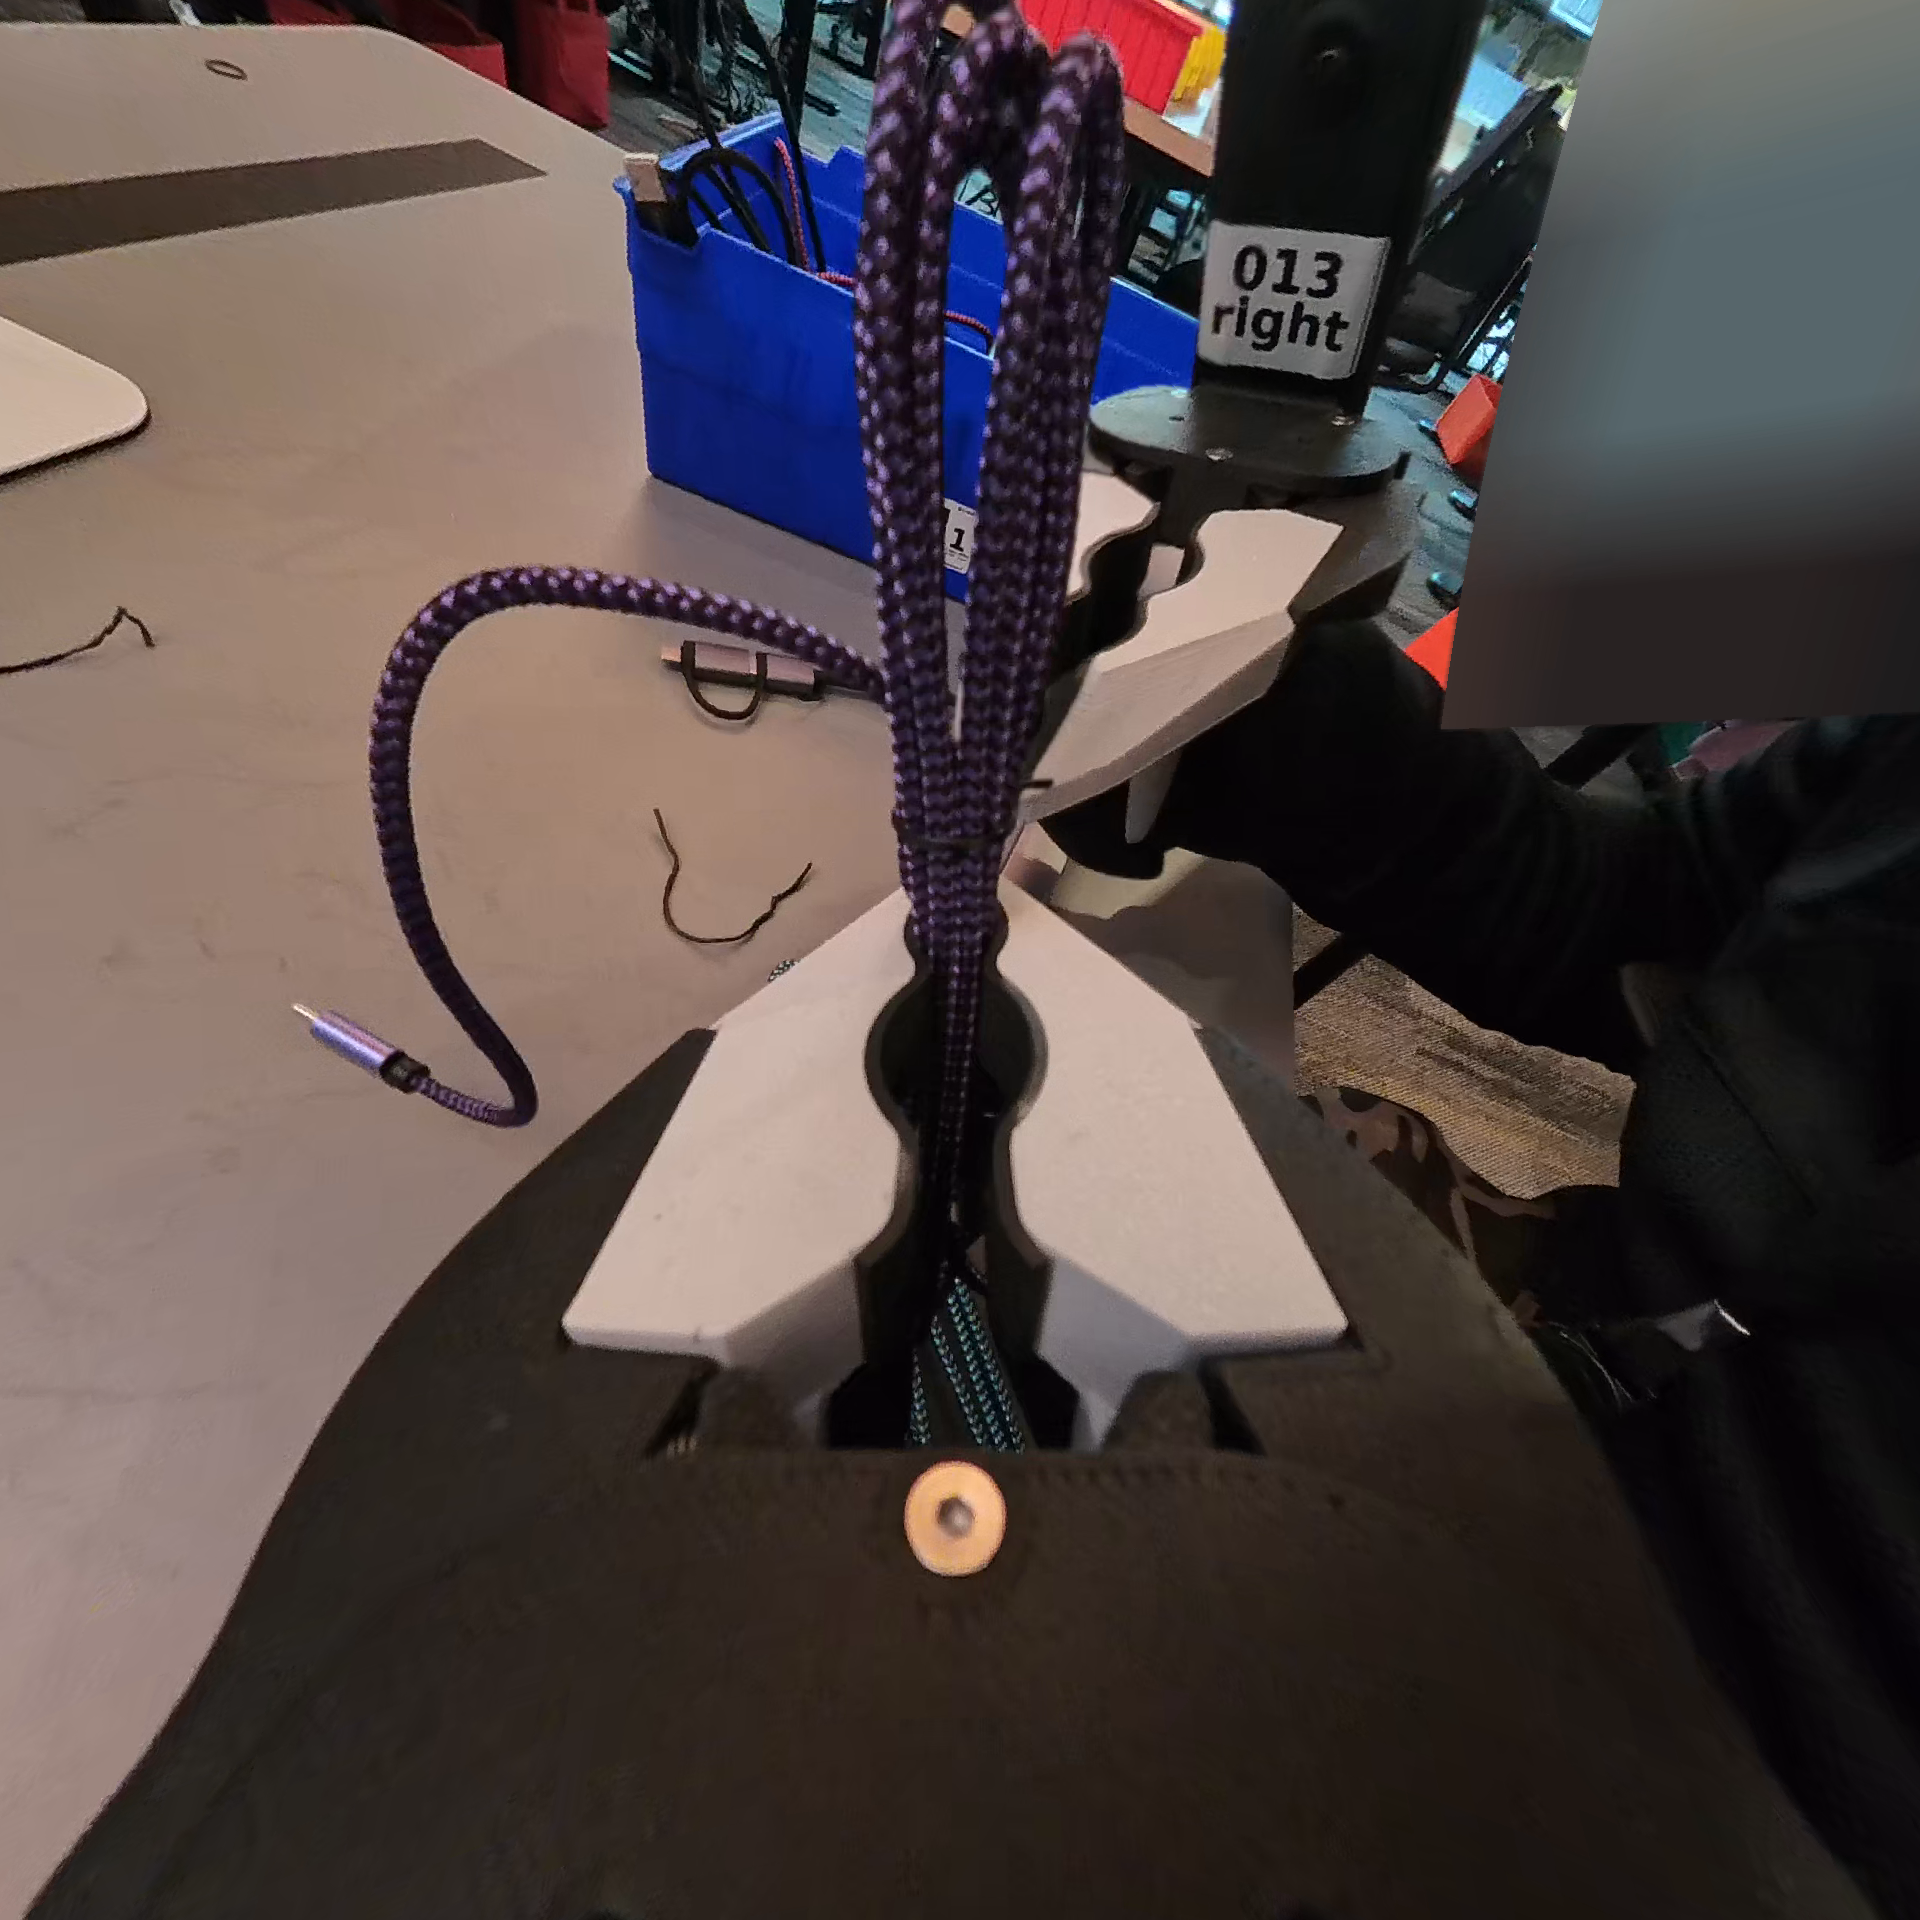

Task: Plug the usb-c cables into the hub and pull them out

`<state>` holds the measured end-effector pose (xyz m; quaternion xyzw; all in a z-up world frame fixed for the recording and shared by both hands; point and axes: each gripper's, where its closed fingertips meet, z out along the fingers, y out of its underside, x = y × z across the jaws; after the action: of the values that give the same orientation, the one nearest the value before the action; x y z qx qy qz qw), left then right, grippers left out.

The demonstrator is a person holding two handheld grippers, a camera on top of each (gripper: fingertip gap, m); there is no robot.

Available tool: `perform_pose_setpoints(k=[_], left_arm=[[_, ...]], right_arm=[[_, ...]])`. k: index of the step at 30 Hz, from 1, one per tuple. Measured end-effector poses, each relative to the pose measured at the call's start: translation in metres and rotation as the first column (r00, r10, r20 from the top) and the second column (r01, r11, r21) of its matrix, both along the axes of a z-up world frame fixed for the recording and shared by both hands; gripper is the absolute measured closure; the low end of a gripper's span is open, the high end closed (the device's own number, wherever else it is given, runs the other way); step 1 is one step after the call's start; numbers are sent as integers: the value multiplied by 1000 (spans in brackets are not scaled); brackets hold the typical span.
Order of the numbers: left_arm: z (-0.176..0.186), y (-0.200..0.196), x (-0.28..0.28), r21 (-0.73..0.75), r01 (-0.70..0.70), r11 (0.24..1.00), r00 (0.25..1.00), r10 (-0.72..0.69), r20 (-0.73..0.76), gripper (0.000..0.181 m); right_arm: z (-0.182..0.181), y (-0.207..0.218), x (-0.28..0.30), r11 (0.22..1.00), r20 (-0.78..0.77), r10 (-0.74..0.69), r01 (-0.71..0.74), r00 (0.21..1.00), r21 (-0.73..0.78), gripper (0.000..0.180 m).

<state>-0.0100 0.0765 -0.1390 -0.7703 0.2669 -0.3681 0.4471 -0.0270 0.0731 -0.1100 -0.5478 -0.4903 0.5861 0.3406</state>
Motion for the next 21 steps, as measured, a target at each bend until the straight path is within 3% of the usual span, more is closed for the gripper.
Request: perform_pose_setpoints(k=[21], left_arm=[[1,1,1,16,6,1000,1000,-6,-24,181]], right_arm=[[10,-8,-1,969,-103,97,-118,990,-217,174]])
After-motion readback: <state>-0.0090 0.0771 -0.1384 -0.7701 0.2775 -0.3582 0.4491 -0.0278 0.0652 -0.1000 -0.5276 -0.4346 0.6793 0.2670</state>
